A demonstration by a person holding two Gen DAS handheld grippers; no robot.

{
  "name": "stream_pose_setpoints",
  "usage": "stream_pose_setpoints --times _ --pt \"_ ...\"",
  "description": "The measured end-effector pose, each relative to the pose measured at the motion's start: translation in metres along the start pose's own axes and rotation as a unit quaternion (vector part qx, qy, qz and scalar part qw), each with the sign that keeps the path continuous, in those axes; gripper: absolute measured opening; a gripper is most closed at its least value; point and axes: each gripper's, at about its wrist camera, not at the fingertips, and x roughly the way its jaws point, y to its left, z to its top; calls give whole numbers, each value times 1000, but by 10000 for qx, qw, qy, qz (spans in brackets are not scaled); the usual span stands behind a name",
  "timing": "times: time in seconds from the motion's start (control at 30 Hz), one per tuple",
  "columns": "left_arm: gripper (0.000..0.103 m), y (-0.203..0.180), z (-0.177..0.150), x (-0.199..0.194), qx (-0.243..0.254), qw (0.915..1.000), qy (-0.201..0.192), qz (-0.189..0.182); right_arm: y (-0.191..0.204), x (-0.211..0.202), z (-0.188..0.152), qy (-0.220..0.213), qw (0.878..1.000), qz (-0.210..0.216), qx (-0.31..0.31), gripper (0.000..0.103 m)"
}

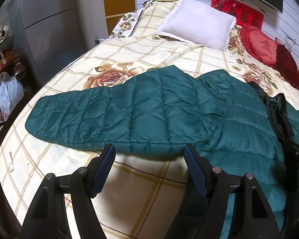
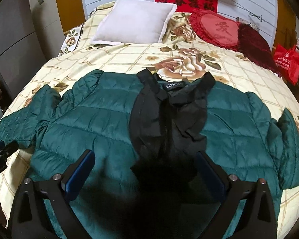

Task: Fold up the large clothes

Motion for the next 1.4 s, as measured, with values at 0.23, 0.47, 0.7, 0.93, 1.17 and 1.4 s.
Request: stream_pose_setpoints --times 0.23,0.47,0.7,0.93,1.17,1.4 --pt "48 33 7 8 -301 9993 23 234 3 13 3 47 10000 41 62 102" --pt "48 145 19 23 -1809 9829 253 218 9 14 1 77 9999 104 -57 102" --pt "48 258 4 44 -3498 9345 250 611 16 9 1 73 9997 152 -177 102" --pt "48 276 10 73 -3602 9285 354 830 18 -2 1 45 9996 161 -215 102" --pt "0 252 22 64 -3239 9455 97 328 6 -9 -5 63 9997 2 -234 102" --pt "0 176 44 -8 -2436 9662 -598 -589 -21 -21 -12 46 9999 -113 -8 102"
